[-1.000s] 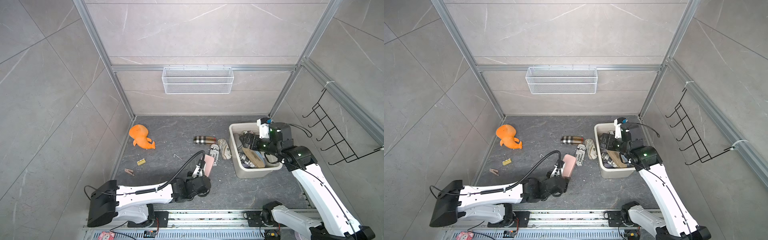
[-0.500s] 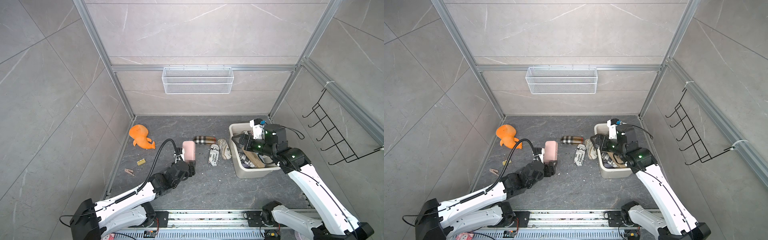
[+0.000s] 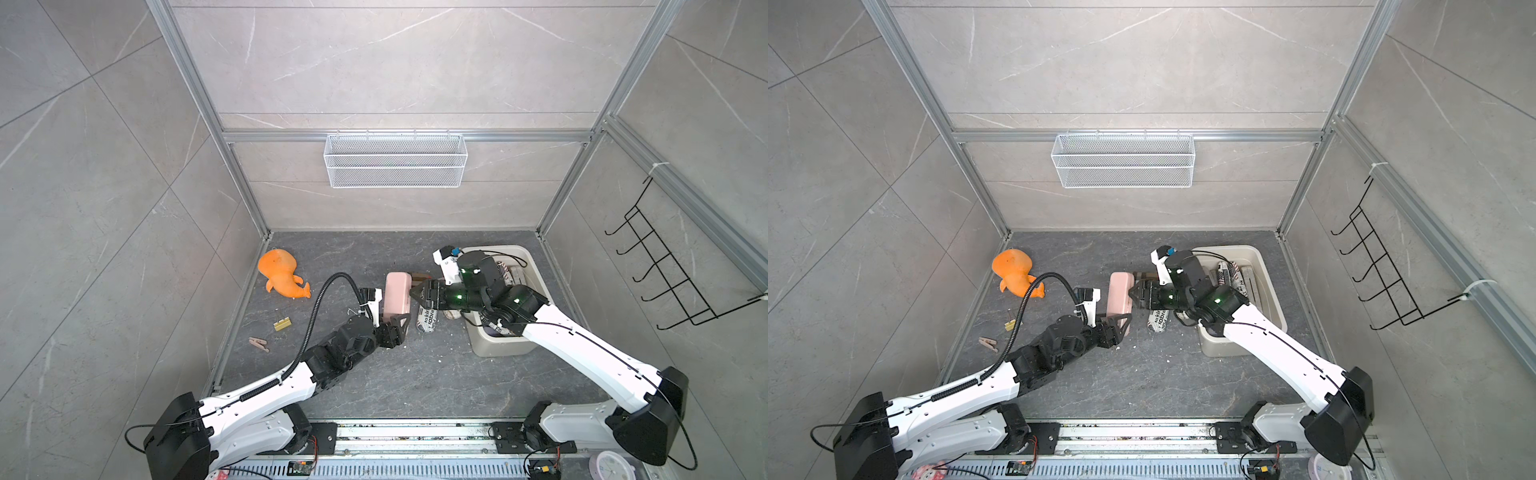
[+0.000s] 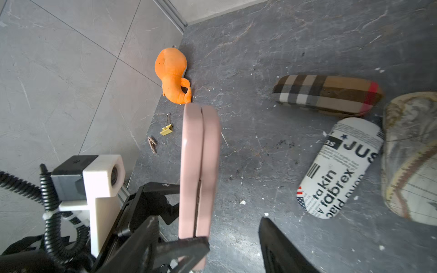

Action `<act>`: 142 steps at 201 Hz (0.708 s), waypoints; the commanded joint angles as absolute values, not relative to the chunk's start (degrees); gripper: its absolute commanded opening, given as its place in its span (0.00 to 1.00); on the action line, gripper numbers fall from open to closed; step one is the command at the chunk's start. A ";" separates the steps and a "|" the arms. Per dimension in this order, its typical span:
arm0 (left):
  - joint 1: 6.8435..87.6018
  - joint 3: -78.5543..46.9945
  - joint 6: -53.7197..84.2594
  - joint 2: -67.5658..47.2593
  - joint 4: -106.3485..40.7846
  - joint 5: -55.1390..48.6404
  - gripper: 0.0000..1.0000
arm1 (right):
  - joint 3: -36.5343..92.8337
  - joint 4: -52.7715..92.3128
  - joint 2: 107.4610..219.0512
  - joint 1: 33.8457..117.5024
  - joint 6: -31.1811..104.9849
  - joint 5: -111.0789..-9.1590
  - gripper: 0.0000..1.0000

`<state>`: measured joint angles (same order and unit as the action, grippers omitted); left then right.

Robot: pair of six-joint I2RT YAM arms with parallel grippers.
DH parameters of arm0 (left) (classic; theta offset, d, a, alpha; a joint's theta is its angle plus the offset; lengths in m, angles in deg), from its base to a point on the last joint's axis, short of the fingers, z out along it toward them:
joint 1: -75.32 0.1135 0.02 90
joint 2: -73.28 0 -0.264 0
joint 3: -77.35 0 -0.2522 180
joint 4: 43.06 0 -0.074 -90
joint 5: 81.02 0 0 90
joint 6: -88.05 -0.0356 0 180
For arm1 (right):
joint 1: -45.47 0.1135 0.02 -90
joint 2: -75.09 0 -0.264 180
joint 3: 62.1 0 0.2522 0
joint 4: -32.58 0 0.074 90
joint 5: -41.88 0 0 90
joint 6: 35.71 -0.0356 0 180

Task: Put the glasses cases into the storage boxes
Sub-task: Pick up the glasses case at the center of the board.

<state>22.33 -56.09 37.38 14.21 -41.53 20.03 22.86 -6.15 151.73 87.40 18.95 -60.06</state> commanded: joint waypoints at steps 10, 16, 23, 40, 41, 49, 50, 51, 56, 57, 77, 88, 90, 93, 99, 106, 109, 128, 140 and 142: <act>22.41 -55.66 35.49 15.09 -48.99 18.99 0.59 | 25.50 -2.33 153.53 88.87 17.05 -57.92 0.69; 22.40 -55.65 35.41 15.03 -48.99 19.00 0.59 | 25.49 -2.07 153.91 89.01 16.80 -57.96 0.69; 22.37 -55.64 35.57 14.92 -48.99 18.92 0.59 | 25.59 -1.74 154.36 89.27 16.63 -58.09 0.68; 22.41 -55.97 35.61 14.84 -49.65 18.63 0.59 | 25.67 -1.27 155.33 89.75 16.36 -57.75 0.64; 22.41 -55.99 35.59 14.84 -49.67 18.60 0.59 | 25.67 -1.25 155.42 89.76 16.30 -57.68 0.64; 22.41 -55.97 35.58 14.79 -49.71 18.52 0.59 | 25.66 -0.84 155.89 89.90 15.95 -57.61 0.60; 22.41 -55.95 35.54 14.77 -49.75 18.54 0.59 | 25.66 -0.84 155.92 89.92 15.87 -57.61 0.60; 22.41 -55.94 35.51 14.80 -49.72 18.55 0.59 | 25.66 -0.73 155.98 89.93 15.87 -57.61 0.59; 22.41 -55.84 35.42 14.89 -49.39 18.56 0.59 | 25.79 -0.54 156.18 90.00 15.67 -57.66 0.56; 22.41 -55.84 35.41 14.86 -49.36 18.56 0.59 | 25.79 -0.54 156.18 90.00 15.67 -57.66 0.56; 22.40 -56.27 35.15 15.52 -49.25 18.75 0.60 | 26.43 0.06 157.13 90.47 15.55 -57.61 0.52; 22.41 -56.54 35.14 15.95 -49.08 19.15 0.60 | 26.99 0.09 157.70 90.79 15.43 -57.63 0.49; 22.41 -56.61 35.12 16.05 -49.08 19.17 0.60 | 27.09 0.09 157.84 90.81 15.37 -57.62 0.48; 22.41 -56.56 35.10 16.14 -49.14 19.17 0.60 | 27.30 0.03 158.07 90.95 15.41 -57.71 0.48; 22.41 -56.71 34.98 16.32 -49.02 19.09 0.60 | 27.65 -0.16 158.42 91.11 15.57 -57.76 0.45; 22.45 -56.87 35.02 16.47 -49.07 19.09 0.60 | 28.11 -0.36 158.71 91.30 15.86 -57.65 0.43; 22.42 -56.96 34.99 16.52 -49.16 19.09 0.60 | 28.19 -0.45 158.89 91.30 15.88 -57.62 0.41; 22.41 -57.56 34.87 16.69 -49.80 18.77 0.61 | 28.67 -0.57 159.38 91.67 15.83 -57.12 0.38; 22.46 -57.85 34.88 17.00 -50.04 18.54 0.61 | 28.95 -0.58 159.79 91.85 15.92 -57.02 0.37; 22.38 -57.92 34.96 17.06 -50.04 18.53 0.61 | 29.01 -0.73 159.85 91.87 15.93 -56.96 0.38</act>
<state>22.57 -58.12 37.03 15.34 -44.52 19.55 26.31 -1.91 158.84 90.75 15.89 -56.96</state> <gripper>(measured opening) 0.727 0.377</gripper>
